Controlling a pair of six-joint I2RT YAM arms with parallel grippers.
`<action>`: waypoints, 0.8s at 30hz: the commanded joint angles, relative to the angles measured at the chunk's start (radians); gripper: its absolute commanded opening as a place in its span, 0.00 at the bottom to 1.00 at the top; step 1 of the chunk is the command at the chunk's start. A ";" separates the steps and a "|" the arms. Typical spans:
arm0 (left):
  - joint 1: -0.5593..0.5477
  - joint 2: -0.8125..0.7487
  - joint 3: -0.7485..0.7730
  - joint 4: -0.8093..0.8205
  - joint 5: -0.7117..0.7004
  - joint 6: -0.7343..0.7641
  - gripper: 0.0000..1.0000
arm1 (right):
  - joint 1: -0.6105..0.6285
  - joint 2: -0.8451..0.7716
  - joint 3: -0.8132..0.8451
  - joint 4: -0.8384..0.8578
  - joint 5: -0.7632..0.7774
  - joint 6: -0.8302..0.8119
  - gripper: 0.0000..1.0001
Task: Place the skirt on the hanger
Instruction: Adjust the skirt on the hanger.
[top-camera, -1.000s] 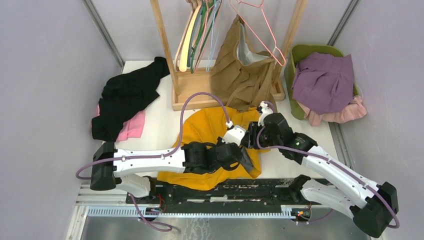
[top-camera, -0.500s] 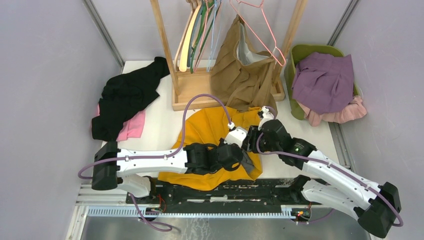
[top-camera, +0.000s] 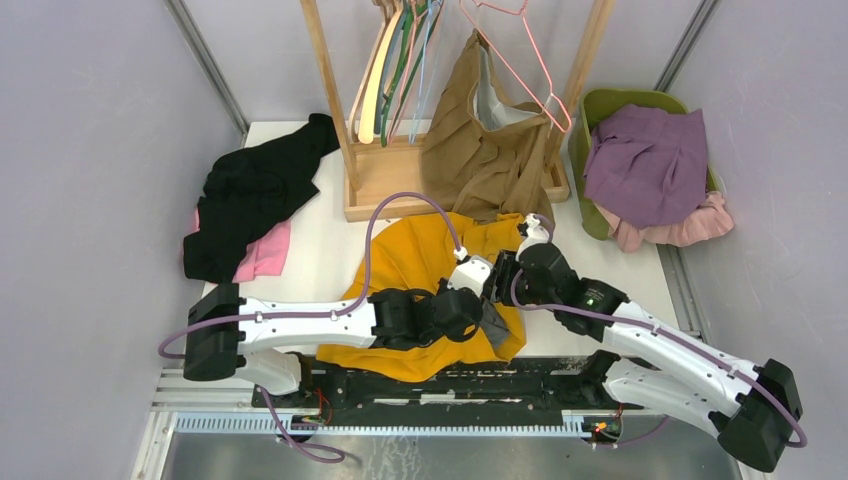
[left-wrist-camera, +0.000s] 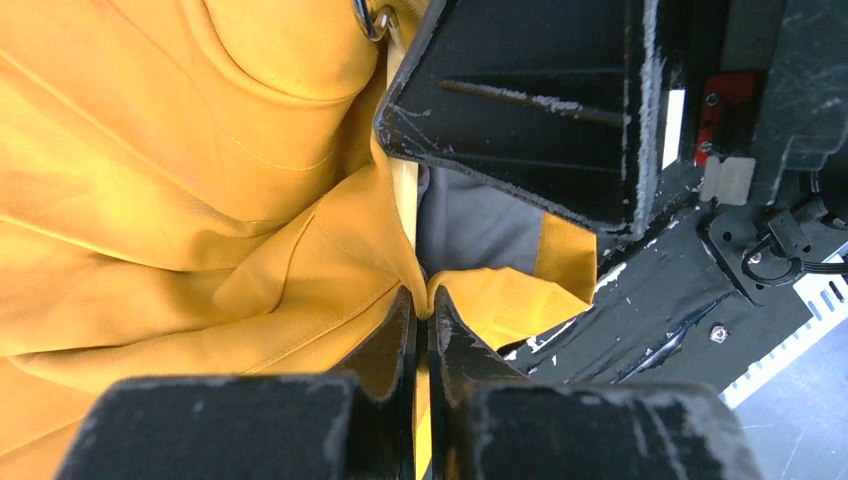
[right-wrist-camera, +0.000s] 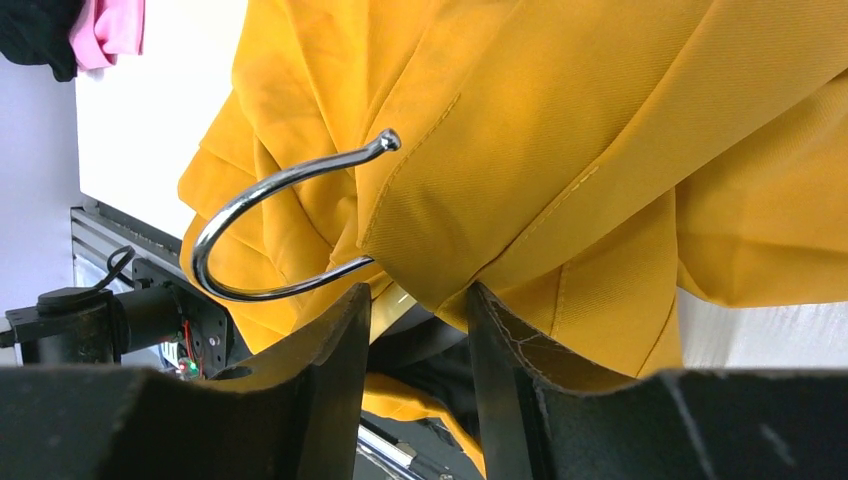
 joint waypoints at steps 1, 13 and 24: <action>0.008 -0.024 -0.007 0.129 0.001 0.017 0.03 | 0.026 0.015 -0.009 0.084 0.026 0.034 0.46; 0.009 -0.002 0.002 0.192 0.033 0.028 0.03 | 0.062 0.036 -0.020 0.106 0.084 0.067 0.48; 0.008 0.002 -0.022 0.233 0.070 0.027 0.03 | 0.086 0.066 -0.053 0.140 0.187 0.118 0.48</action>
